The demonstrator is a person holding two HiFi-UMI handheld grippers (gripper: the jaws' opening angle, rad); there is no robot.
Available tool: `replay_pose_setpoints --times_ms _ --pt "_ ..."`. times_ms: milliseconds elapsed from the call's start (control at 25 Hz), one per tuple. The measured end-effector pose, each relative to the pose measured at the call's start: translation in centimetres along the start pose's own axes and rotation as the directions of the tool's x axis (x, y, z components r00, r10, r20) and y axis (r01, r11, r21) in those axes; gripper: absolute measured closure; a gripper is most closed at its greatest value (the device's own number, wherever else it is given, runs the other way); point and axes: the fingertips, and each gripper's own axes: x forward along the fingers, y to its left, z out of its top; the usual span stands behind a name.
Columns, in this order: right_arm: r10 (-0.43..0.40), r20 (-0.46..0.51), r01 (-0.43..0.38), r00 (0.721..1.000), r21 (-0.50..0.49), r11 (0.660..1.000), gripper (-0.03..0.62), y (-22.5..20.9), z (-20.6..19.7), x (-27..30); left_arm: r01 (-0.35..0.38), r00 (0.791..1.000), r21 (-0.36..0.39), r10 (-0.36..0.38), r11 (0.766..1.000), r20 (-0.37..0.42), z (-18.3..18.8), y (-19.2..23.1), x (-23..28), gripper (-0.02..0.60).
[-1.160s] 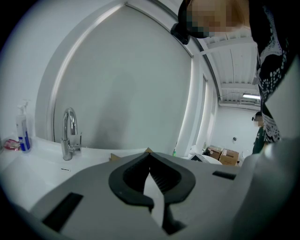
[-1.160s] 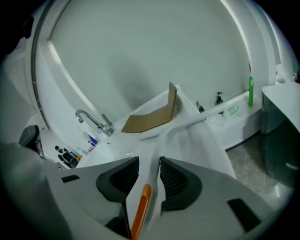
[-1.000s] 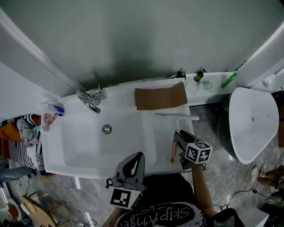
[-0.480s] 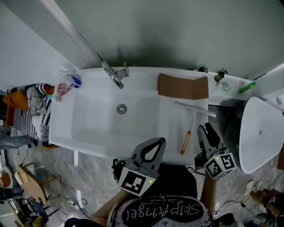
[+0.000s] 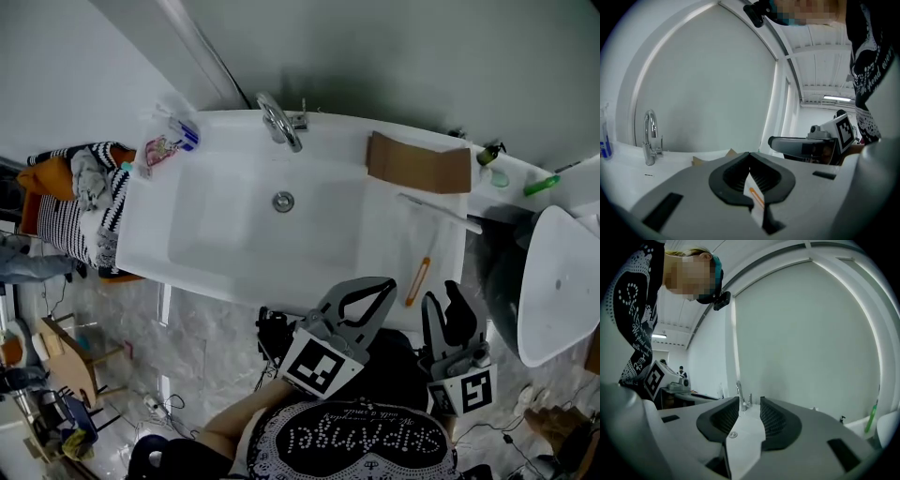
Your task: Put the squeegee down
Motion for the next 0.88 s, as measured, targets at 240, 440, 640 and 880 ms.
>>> replay_pose_setpoints --times_ms 240,440,640,880 --pt "0.038 0.016 -0.039 0.999 0.084 0.996 0.444 3.0 -0.7 0.1 0.073 0.997 0.013 -0.073 0.997 -0.001 -0.3 -1.3 -1.1 0.577" --pt "0.049 0.004 -0.049 0.999 0.090 0.995 0.445 5.1 -1.6 0.5 0.107 0.994 0.068 -0.107 0.992 -0.001 -0.4 -1.8 -2.6 0.577" --pt "0.080 0.002 -0.080 0.997 0.076 0.994 0.445 6.7 -1.8 0.9 0.083 0.996 0.089 -0.084 0.993 0.011 -0.3 -1.2 -3.9 0.577" --pt "0.071 -0.007 -0.070 0.997 0.068 0.995 0.447 6.7 -1.7 0.8 0.097 0.995 0.078 -0.097 0.992 0.006 -0.5 -1.4 -3.7 0.577"
